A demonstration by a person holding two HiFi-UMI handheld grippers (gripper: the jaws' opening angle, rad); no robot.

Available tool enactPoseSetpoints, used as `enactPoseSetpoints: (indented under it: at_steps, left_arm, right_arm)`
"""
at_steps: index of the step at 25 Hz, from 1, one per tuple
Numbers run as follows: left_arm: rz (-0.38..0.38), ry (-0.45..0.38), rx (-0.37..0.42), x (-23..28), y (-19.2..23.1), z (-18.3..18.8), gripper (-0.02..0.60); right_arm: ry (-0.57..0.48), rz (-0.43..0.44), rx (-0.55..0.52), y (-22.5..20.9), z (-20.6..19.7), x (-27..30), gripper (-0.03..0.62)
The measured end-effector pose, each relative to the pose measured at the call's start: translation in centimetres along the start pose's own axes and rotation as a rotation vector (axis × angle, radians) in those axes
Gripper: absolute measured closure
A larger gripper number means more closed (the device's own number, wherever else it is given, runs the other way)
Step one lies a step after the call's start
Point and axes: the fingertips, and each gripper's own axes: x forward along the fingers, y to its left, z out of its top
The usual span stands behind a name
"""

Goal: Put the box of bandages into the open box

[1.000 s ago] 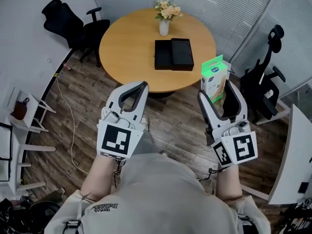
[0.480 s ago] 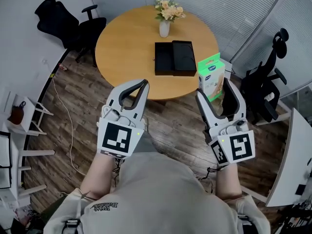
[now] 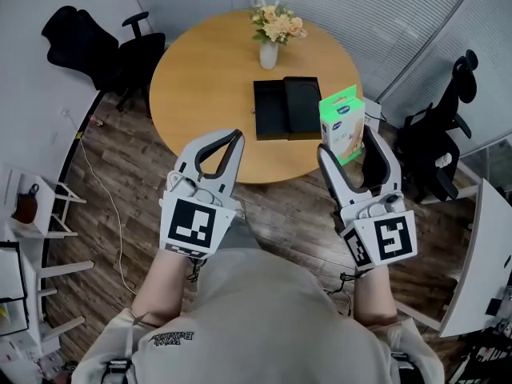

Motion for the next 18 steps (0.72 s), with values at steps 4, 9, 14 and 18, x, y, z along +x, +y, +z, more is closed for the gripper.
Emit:
enactPoseSetpoints:
  at_steps: [4,9,14,18]
  left_arm:
    - [-0.028,-0.001,-0.003,2.4,3.2,-0.6,0.560]
    - [-0.066,-0.020,-0.003,5.0,7.2,-1.1,0.560]
    - [-0.105,-0.028,-0.014,7.4,11.0,-2.4,0.560]
    - [-0.140,-0.025,-0.026,9.1,13.8,-3.8,0.560]
  right_arm:
    - [0.017,-0.019,0.002,-0.4,0.2,3.7,0.283]
    - [0.029,-0.052,-0.003,-0.7,0.6,8.2,0.283]
    - [0.055,-0.084,-0.005,-0.7,0.2,12.7,0.283]
    - [0.078,-0.106,-0.002,-0.5,-0.5,16.2,0.283]
